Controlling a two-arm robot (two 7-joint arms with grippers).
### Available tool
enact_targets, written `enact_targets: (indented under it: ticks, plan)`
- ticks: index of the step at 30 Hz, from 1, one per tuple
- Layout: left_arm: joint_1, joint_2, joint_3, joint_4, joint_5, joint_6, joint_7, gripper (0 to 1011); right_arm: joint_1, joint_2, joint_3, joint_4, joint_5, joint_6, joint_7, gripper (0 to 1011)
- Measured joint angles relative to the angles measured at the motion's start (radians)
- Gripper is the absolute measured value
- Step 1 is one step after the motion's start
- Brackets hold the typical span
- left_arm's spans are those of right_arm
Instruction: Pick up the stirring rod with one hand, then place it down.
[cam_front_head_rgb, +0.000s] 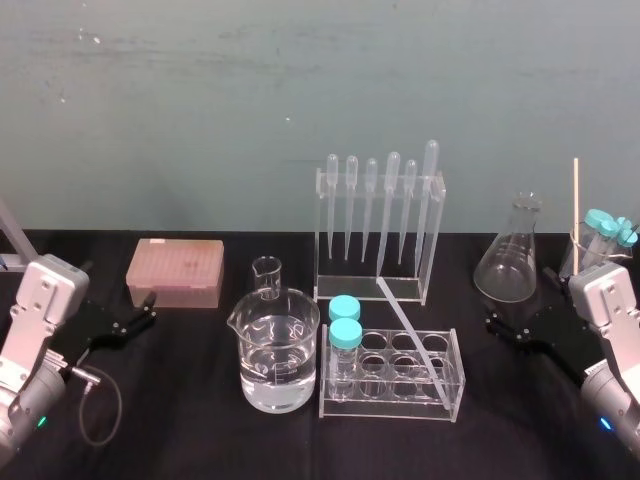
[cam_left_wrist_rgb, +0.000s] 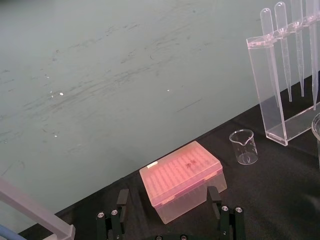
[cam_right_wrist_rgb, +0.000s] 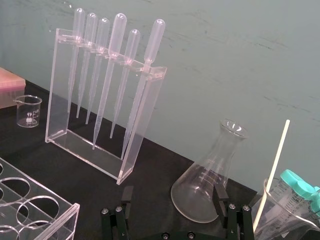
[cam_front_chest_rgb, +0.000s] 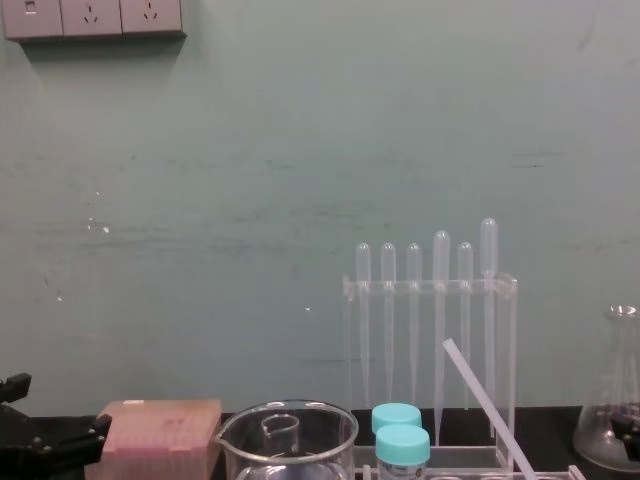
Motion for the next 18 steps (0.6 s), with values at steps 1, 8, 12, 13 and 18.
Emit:
enact_targets:
  ticks: [1, 8, 12, 13, 18]
  plan:
    - [0.0, 0.0, 0.0, 0.0, 0.0, 0.0, 0.0, 1000, 0.0, 0.0, 0.0, 0.0, 0.0, 0.0, 0.0, 1003]
    - [0.0, 0.0, 0.0, 0.0, 0.0, 0.0, 0.0, 1000, 0.0, 0.0, 0.0, 0.0, 0.0, 0.0, 0.0, 1003]
    - [0.0, 0.0, 0.0, 0.0, 0.0, 0.0, 0.0, 1000, 0.0, 0.0, 0.0, 0.0, 0.0, 0.0, 0.0, 1003]
    - [0.0, 0.0, 0.0, 0.0, 0.0, 0.0, 0.0, 1000, 0.0, 0.0, 0.0, 0.0, 0.0, 0.0, 0.0, 1003]
    - [0.0, 0.0, 0.0, 0.0, 0.0, 0.0, 0.0, 1000, 0.0, 0.0, 0.0, 0.0, 0.0, 0.0, 0.0, 1003]
